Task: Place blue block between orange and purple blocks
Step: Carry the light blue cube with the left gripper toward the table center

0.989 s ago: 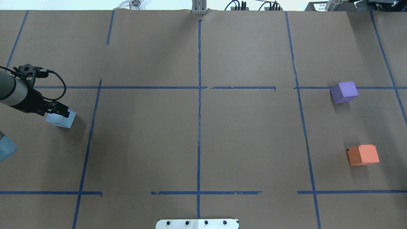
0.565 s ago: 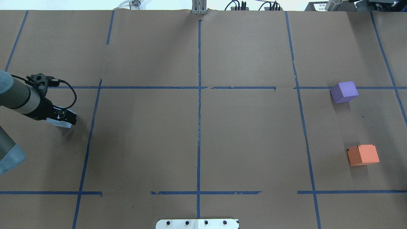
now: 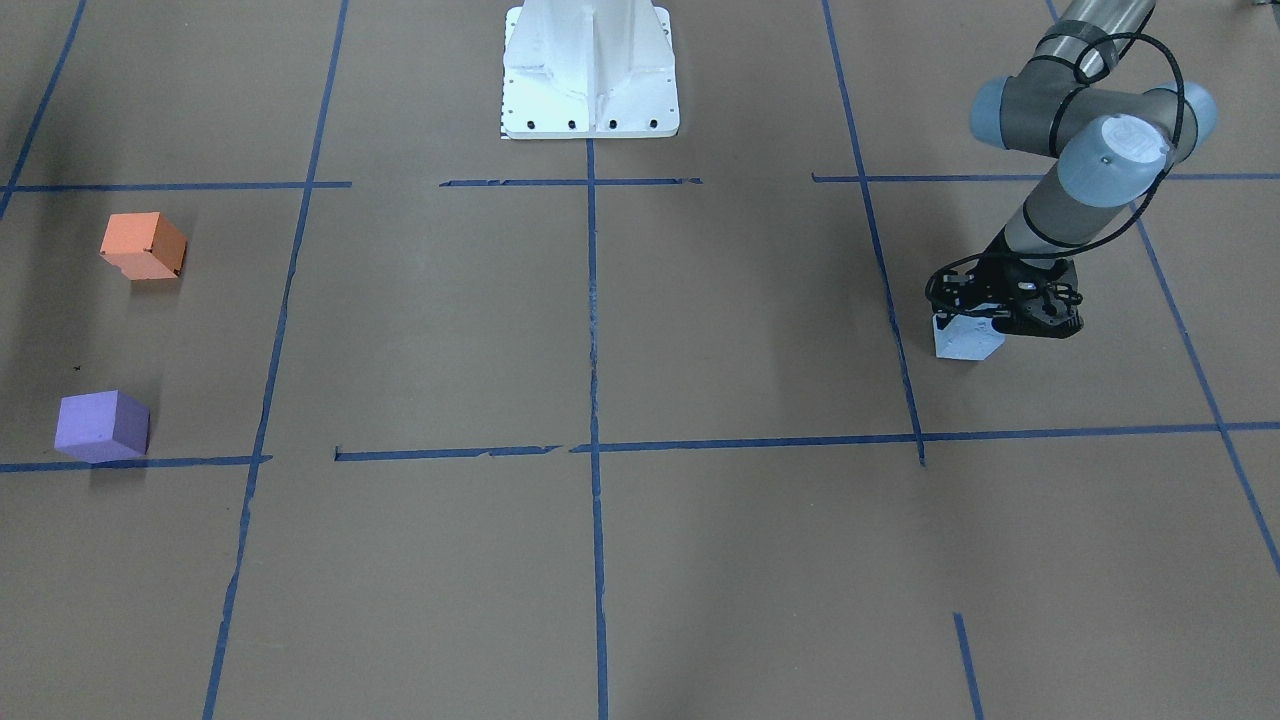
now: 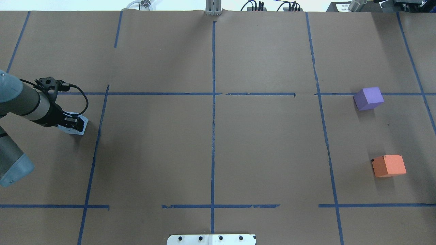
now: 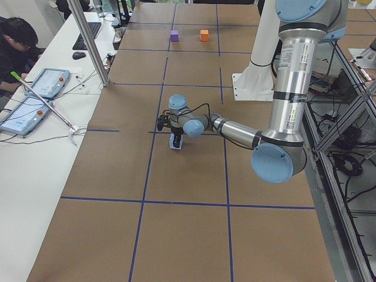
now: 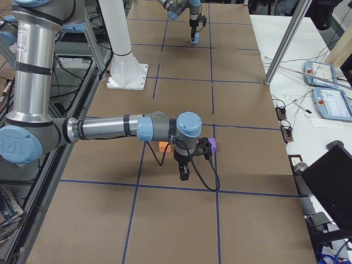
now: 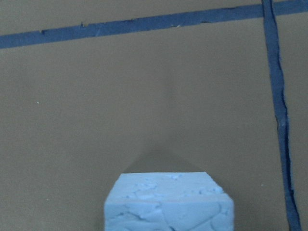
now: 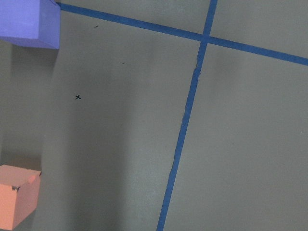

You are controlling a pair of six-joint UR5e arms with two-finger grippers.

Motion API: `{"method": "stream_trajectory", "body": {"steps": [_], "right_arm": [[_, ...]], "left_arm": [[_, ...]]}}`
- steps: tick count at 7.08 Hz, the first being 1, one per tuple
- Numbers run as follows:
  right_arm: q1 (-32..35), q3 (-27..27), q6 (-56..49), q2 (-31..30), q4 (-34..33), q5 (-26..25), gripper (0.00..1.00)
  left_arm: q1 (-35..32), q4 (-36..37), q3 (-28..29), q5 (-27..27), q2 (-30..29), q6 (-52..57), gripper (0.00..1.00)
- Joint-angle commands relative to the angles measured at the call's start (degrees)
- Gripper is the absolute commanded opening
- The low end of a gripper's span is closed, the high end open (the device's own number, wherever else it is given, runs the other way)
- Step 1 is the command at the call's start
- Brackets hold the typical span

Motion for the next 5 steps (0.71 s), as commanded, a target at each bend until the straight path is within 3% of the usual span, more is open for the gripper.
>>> {"method": "stream_trajectory", "body": {"steps": [1,2,4,5], "right_arm": [[0.0,0.0,0.0,0.0,0.0,0.0,1.0],[0.0,0.0,0.0,0.0,0.0,0.0,1.0],[0.0,-0.09,0.0,0.0,0.0,0.0,1.0],[0.0,-0.09,0.0,-0.09,0.0,0.0,1.0]], "left_arm": [[-0.17,12.6,-1.2,0.08,-11.4,-1.01,0.24],[0.7,20.6,-0.94,0.08,-19.47,-6.06,0.24],[8.93,22.96,0.72,2.7,-28.05,-16.78,0.25],[13.93,22.53,5.43,7.24,-34.17,-21.71,0.25]]}}
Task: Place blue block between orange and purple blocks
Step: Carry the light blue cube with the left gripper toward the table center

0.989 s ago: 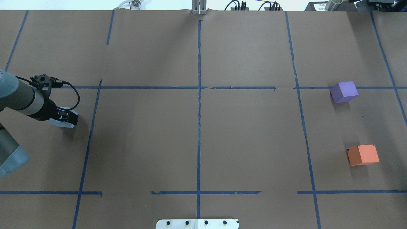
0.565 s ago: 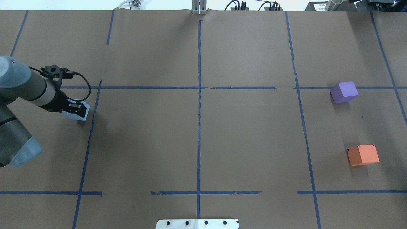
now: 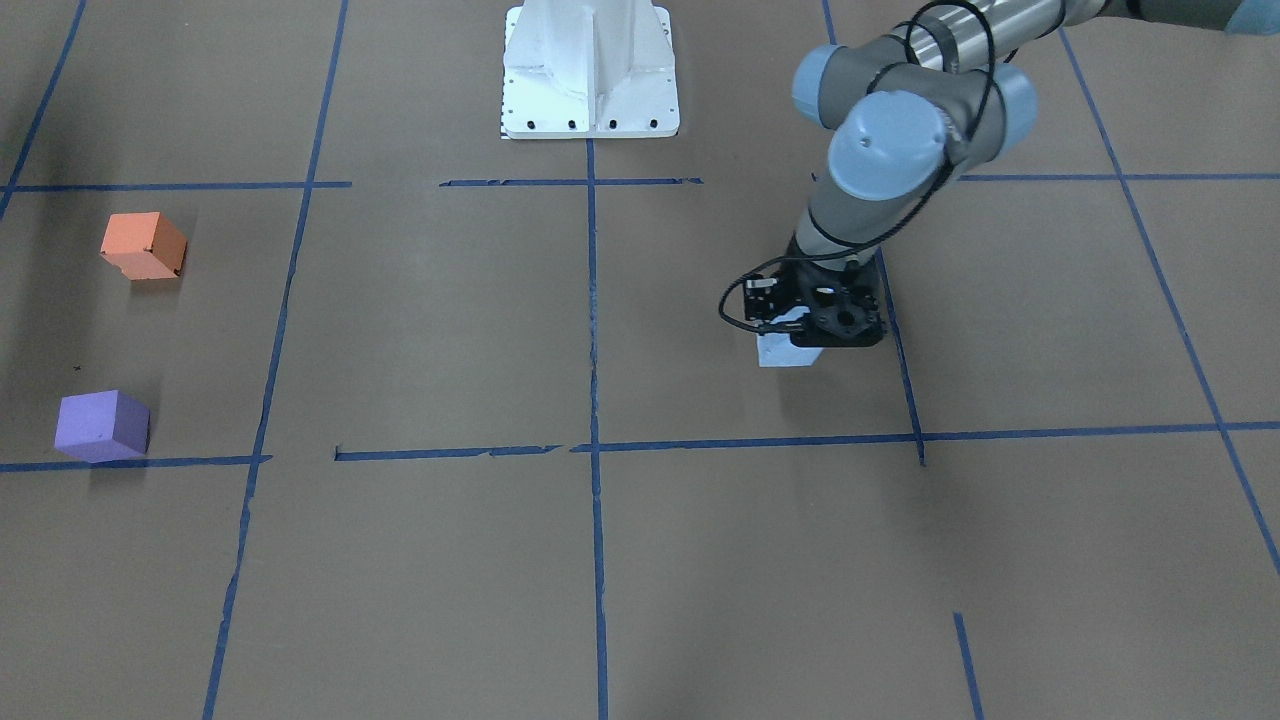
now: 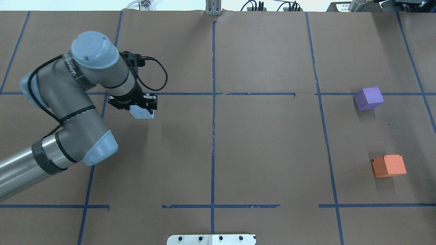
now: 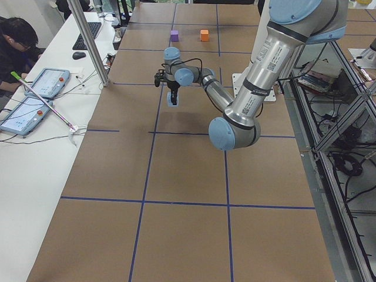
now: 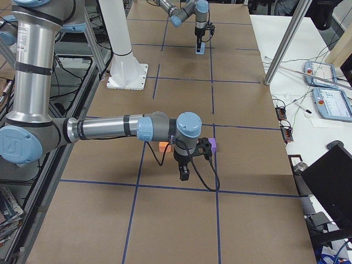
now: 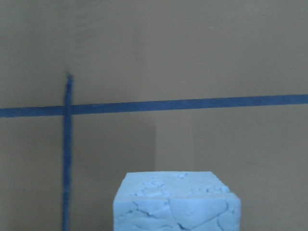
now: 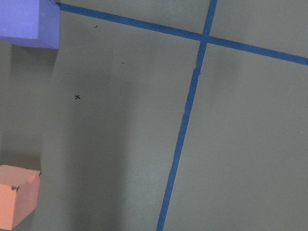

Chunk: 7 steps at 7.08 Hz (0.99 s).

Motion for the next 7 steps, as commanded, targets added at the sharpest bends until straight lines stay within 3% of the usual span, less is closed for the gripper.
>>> {"method": "stream_trajectory", "body": {"steps": [1,3,4,5,7], "right_arm": [[-0.02,-0.13,0.0,-0.07,0.0,-0.09,1.0],[-0.02,-0.04,0.0,-0.07,0.0,-0.09,1.0],[0.07,-0.04,0.09,-0.07,0.0,-0.09,1.0],[-0.02,-0.13,0.09,-0.07,0.0,-0.09,1.0],[-0.02,0.31,0.26,0.62,0.0,0.0,1.0]], "left_arm": [[8.21,-0.2,10.92,7.65,-12.93,-10.0,0.25],[10.59,-2.65,15.2,7.95,-15.72,-11.0,0.29],[10.87,-3.8,16.16,7.95,-15.8,-10.66,0.49],[11.04,-4.68,17.13,8.04,-15.72,-10.57,0.99],[10.09,-4.17,15.66,7.78,-15.63,-10.3,1.0]]}}
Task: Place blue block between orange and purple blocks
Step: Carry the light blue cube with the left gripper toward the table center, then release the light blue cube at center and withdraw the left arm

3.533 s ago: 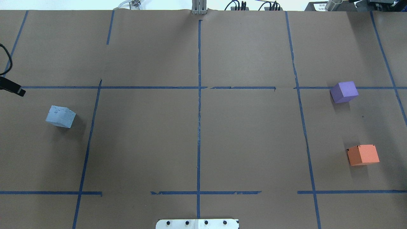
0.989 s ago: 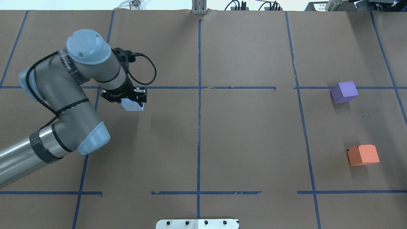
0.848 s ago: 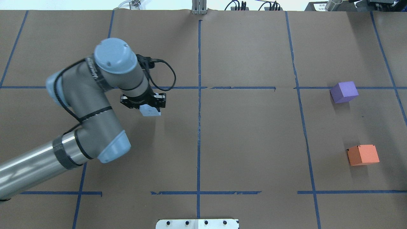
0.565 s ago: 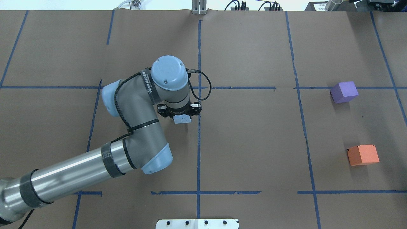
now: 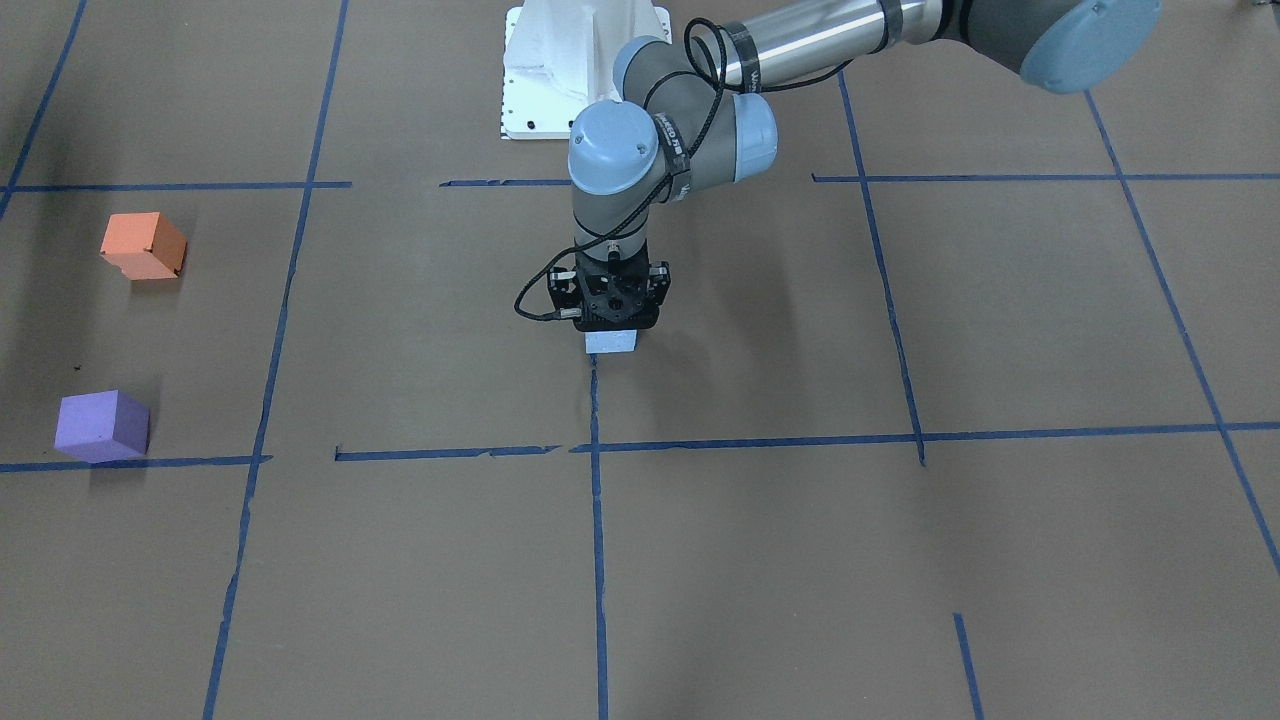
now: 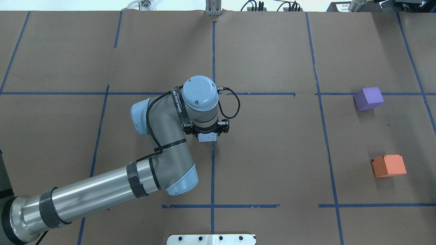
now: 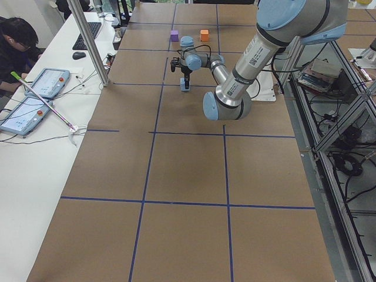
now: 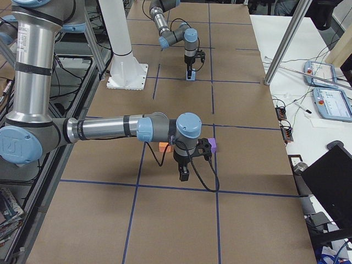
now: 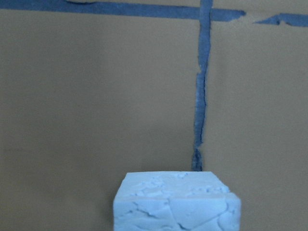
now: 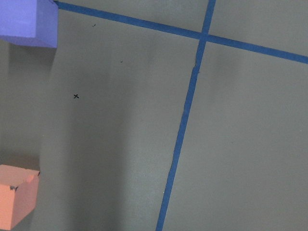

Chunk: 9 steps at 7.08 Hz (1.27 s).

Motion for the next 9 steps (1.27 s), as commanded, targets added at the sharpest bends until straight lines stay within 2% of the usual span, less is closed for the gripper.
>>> {"method": "stream_trajectory", "body": {"steps": [1,2,3,5,6,7,9], "right_arm": [[-0.01,1.68,1.52,1.74,0.0,0.07,1.0],[-0.01,2.74,1.54,3.75,-0.26,0.33,1.0],[-0.19,3.27,1.54,4.47,-0.26,0.33,1.0],[-2.19,3.45,1.97,5.35,0.0,-0.1,1.0],[-4.3,3.45,3.19,6.57,0.0,0.07,1.0],[-6.58,3.54,5.82,8.59,0.0,0.24,1.0],[-13.78,4.41,19.39,15.69,0.0,0.86,1.0]], "left_arm": [[-3.58,0.82,-2.9,-1.92,1.27,2.73,1.0],[-8.57,2.82,-4.75,-8.9,2.76,6.76,1.0],[-13.67,6.15,-8.77,-13.41,6.25,13.24,1.0],[-24.3,14.23,-16.0,-17.21,14.87,32.72,1.0],[-29.75,14.62,-18.11,-17.49,20.3,42.99,1.0],[-35.98,14.54,-18.83,-19.67,25.75,52.41,1.0],[-48.29,14.27,-17.87,-22.41,35.77,70.01,1.0]]}}
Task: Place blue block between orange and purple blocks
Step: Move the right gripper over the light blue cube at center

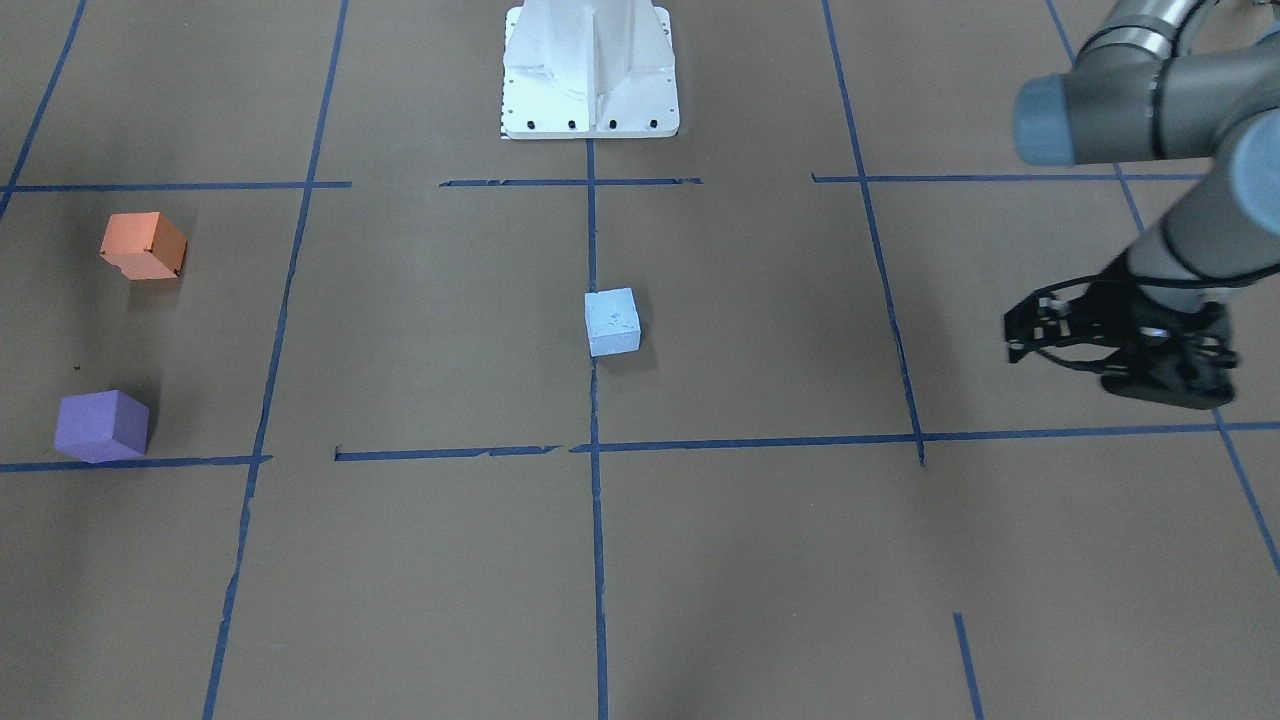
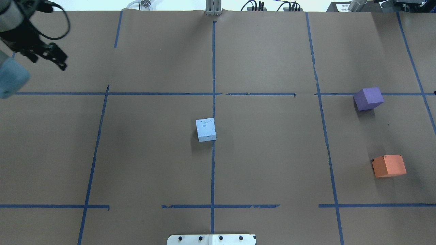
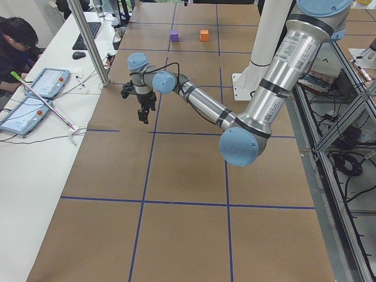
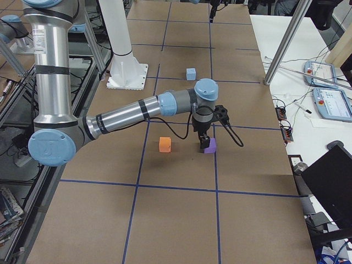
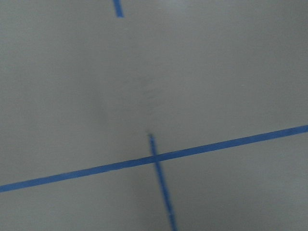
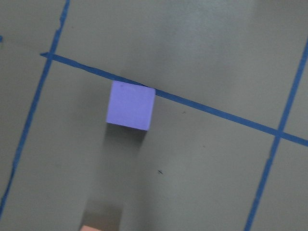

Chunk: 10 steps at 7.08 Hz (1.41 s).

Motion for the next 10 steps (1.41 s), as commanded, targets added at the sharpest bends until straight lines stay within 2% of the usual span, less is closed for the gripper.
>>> {"method": "stream_trajectory", "body": {"steps": [1,2,3,4,6,7,9,10], "right_arm": [[-8.82,0.38,15.11,8.5,0.0,-0.09,1.0],[-12.86,0.64,22.4,12.72,-0.09,-0.52,1.0],[-16.82,0.82,29.78,16.24,-0.17,-1.92,1.0],[-21.99,1.61,36.47,19.5,-0.17,-4.55,1.0],[-34.65,0.04,50.97,28.28,-0.35,-13.31,1.0],[-38.36,-3.36,55.47,33.02,-0.35,-17.1,1.0],[-43.2,-16.86,62.26,44.96,-0.18,-20.99,1.0],[-44.88,-21.02,62.72,48.15,-0.17,-22.49,1.0]], "left_arm": [[-11.99,-0.77,0.66,-1.61,11.97,16.0,1.0],[-16.22,-0.78,0.57,-1.87,17.07,21.89,1.0],[-18.69,-2.26,0.22,-1.96,22.08,22.21,1.0],[-18.81,-6.89,-0.39,-1.96,23.96,21.25,1.0],[-18.72,-7.28,-0.4,-1.96,24.15,20.28,1.0],[-18.81,-7.37,-0.66,-1.96,24.15,20.1,1.0],[-18.81,-7.28,-1.1,-1.96,24.15,20.01,1.0],[-18.81,-7.37,-1.36,-1.96,24.15,20.01,1.0]]}}
